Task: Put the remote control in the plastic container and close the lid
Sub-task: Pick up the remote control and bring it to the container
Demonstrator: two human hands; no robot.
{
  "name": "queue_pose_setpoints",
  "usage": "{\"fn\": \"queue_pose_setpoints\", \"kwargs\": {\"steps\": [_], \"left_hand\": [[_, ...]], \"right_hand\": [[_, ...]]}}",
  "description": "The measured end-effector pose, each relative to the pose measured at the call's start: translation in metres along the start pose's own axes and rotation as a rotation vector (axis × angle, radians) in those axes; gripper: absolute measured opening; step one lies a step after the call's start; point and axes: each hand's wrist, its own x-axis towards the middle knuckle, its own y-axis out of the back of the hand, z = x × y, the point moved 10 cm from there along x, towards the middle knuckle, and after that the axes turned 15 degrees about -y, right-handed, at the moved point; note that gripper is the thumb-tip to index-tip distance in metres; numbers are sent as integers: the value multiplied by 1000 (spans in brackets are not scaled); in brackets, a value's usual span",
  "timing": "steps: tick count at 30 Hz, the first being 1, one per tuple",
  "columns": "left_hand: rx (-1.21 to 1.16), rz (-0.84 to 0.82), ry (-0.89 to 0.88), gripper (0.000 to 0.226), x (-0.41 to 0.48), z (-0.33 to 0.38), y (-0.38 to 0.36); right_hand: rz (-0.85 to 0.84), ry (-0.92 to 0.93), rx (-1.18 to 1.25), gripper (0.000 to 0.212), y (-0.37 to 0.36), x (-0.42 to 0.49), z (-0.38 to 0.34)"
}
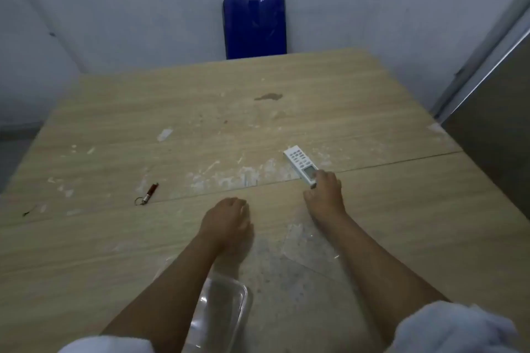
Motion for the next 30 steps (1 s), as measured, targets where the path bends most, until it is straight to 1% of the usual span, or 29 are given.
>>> {"fn": "queue_pose_setpoints", "kwargs": {"steps": [3,7,11,16,21,26,30], "left_hand": [[23,41,-16,41,6,-8,2],[64,37,-43,39,9,-11,0],[113,57,-78,40,12,-14,2],[92,48,-81,38,8,-20,3],[67,83,-28,37,-19,-29,14],[-36,224,39,36,-73,-40,35],[-139,321,94,35,-125,-56,44]], "right_hand": [[37,-18,9,47,2,15,-1],[45,-51,30,55,2,27,1],[74,-87,-7,52,-2,35,2],[83,-86,8,49,-4,29,-2],[72,-42,33,46,-5,-3,-10],[30,27,109,47,-5,-57,-28],[-26,90,157,48,-13,-116,-41]]}}
